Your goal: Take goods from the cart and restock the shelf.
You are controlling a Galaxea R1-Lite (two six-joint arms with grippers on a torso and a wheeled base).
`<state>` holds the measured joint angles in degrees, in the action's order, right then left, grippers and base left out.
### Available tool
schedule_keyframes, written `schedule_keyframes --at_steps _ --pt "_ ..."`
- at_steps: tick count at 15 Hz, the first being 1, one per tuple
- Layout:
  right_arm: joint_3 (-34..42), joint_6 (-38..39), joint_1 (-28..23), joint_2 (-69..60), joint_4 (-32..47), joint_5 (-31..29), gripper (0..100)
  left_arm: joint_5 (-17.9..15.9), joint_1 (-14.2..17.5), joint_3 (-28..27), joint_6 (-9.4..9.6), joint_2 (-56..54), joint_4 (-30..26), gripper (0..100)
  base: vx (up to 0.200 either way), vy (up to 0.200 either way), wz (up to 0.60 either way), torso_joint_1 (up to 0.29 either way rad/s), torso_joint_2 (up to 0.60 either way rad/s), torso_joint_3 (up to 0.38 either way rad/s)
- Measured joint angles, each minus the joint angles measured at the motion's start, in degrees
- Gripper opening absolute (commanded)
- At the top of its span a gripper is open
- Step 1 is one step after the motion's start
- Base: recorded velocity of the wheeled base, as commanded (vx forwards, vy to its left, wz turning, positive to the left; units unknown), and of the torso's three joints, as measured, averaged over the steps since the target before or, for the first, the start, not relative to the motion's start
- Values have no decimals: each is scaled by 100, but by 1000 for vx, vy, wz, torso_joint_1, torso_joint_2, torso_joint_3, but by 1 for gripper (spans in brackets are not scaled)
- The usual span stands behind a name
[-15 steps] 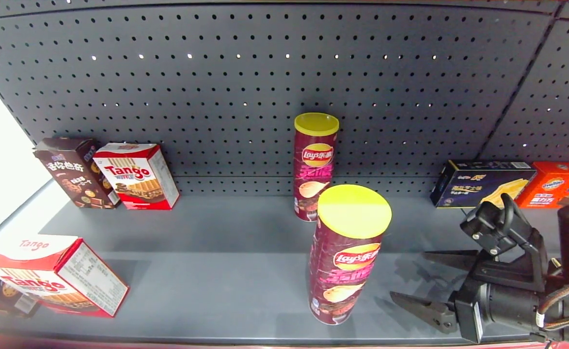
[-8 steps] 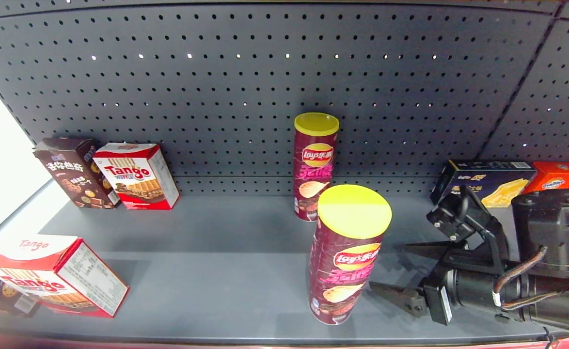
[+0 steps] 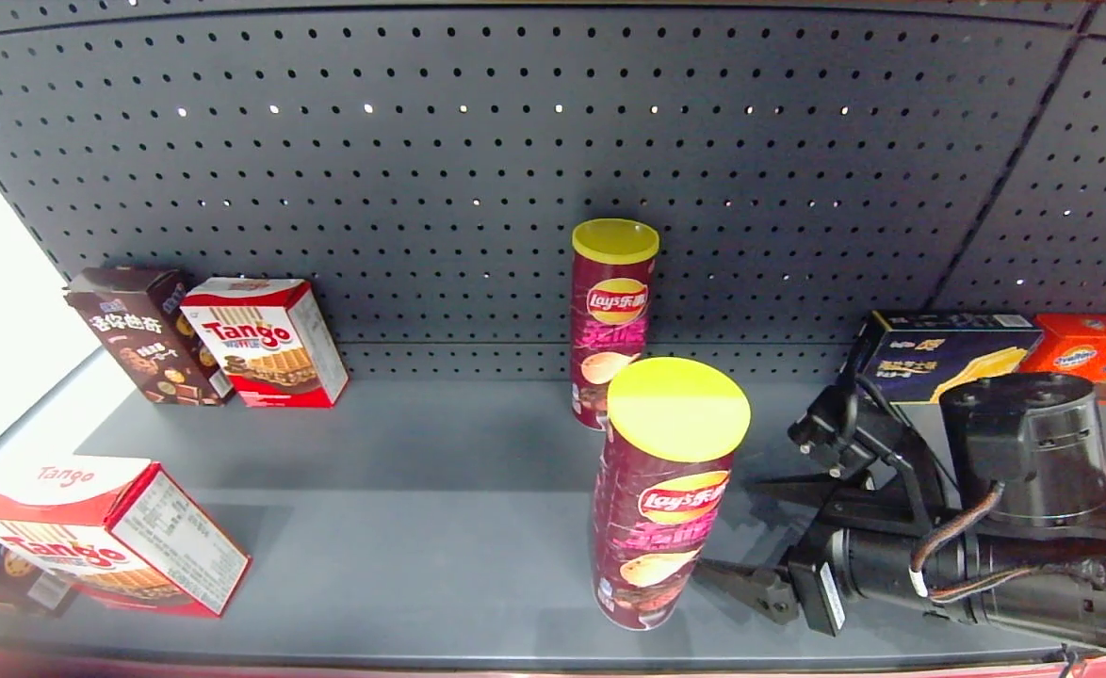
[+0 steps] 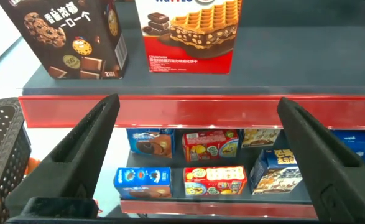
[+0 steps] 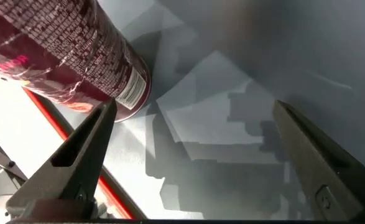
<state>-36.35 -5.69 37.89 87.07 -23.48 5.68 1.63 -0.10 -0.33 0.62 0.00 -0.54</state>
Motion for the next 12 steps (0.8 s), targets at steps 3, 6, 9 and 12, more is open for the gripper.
schedule_keyframes --at_steps 3,6,9,12 --pt "-59 0 20 61 -5 1 100 0 0 -5 -2 0 0 100 0 0 0 0 0 0" --pt "-63 1 -11 54 -2 0 100 -7 -4 -9 0 0 -1 100 0 0 0 0 0 0" --pt "-79 0 26 63 -2 0 100 -9 -11 -11 0 0 -4 100 0 0 0 0 0 0" --pt "-102 0 177 85 2 0 100 -9 -9 -11 0 0 -6 100 0 0 0 0 0 0"
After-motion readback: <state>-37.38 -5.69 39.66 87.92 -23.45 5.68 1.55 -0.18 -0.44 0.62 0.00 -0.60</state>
